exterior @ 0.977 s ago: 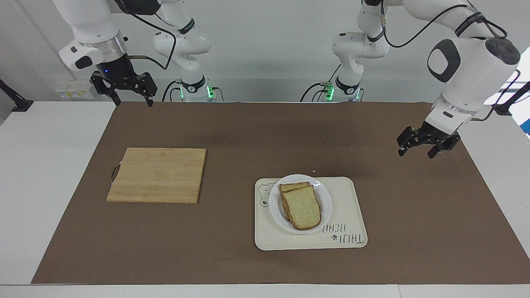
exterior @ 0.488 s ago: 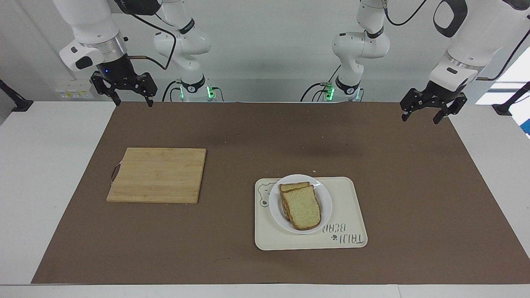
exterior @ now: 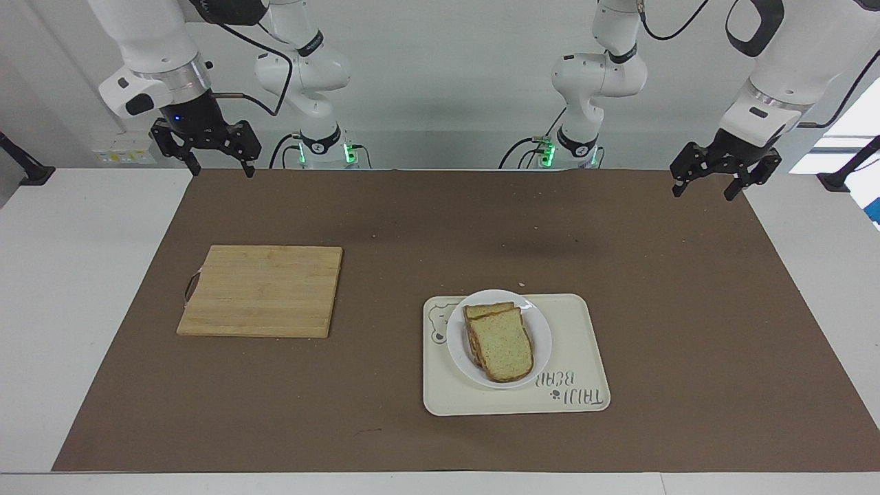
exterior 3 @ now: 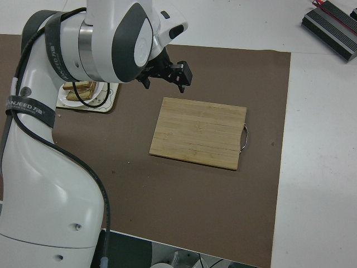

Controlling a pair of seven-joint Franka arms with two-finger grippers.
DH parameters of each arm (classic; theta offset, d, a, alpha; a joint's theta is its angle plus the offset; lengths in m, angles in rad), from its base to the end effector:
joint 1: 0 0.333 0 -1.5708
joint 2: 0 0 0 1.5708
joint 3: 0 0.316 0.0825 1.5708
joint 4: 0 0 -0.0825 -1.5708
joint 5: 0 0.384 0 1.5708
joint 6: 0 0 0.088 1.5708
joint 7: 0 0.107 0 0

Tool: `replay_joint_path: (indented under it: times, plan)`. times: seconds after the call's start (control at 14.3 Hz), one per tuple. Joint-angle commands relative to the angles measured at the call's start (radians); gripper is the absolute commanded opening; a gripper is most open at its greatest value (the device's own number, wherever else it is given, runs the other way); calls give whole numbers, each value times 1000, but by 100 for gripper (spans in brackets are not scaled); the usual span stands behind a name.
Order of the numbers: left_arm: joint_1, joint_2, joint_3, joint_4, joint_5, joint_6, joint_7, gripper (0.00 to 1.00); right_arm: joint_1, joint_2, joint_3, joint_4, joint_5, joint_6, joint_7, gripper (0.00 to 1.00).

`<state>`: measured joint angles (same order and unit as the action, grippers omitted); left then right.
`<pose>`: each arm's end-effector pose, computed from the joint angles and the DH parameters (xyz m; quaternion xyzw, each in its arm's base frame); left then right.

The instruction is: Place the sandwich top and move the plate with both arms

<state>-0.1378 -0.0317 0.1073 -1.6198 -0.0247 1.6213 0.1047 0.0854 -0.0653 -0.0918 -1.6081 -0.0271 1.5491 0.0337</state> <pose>0.5491 -0.0183 0.6232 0.9975 -0.0671 0.0170 0.0134 0.5320 -0.0081 0.6404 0.9997 -0.0203 0.0032 0.0105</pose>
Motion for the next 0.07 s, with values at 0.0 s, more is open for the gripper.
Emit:
replay_joint_path:
  times: [0.0]
  plan:
    - [1,-10,0,-9,2,-11,-14,100,-10,-18,3,-21,6,3,-23,100]
